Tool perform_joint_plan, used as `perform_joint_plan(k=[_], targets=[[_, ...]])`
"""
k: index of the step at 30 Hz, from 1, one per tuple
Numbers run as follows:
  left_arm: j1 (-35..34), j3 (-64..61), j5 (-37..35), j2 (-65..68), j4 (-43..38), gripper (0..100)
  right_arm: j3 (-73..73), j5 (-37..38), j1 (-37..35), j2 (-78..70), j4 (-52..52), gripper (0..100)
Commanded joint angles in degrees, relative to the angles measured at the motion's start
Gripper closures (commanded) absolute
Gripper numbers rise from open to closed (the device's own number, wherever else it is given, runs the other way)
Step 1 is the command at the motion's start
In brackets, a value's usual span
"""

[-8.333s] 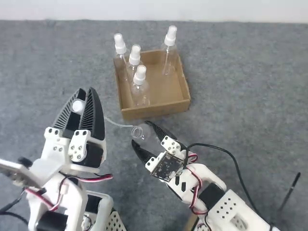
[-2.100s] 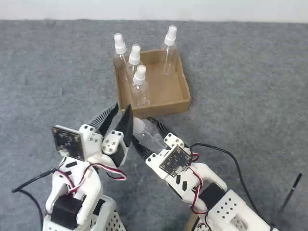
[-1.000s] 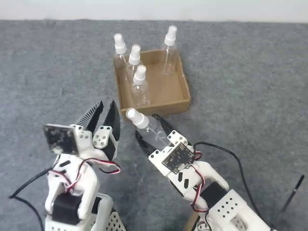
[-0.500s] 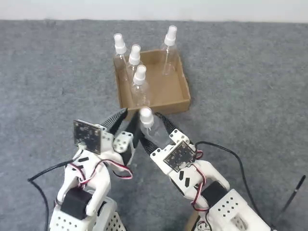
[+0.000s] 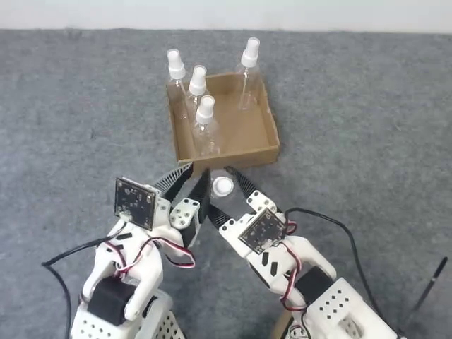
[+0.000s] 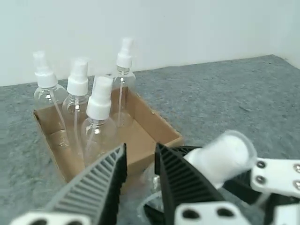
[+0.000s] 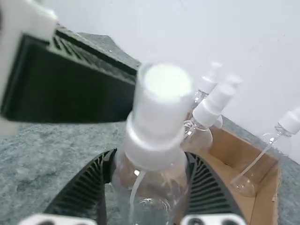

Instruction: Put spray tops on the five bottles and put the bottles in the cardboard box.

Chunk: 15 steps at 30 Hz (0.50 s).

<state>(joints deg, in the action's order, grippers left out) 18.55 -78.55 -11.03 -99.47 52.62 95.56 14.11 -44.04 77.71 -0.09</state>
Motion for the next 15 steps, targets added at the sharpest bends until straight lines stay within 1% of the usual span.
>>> perform_joint_plan(k=[1,6,8,10,13,15], targets=[[-7.30,5.49,0.62,-0.26,0.70,91,-0.18,-0.70,1.10,1.63,-0.92,95.5],[-16.62,7.60,0.62,-0.26,0.70,91,-0.26,-0.70,4.26,1.63,-0.92,95.5],[-20.66,7.69,0.62,-0.26,0.88,91,-0.35,-0.70,5.14,1.63,-0.92,97.1],[-25.41,7.52,0.62,-0.26,0.97,91,-0.44,-0.70,5.32,1.63,-0.92,99.5],[-32.35,6.90,0.62,-0.26,0.97,91,-0.44,-0.70,5.32,1.63,-0.92,99.1],[-35.60,5.49,0.62,-0.26,0.79,91,-0.35,-0.70,5.32,1.63,-0.92,99.1]])
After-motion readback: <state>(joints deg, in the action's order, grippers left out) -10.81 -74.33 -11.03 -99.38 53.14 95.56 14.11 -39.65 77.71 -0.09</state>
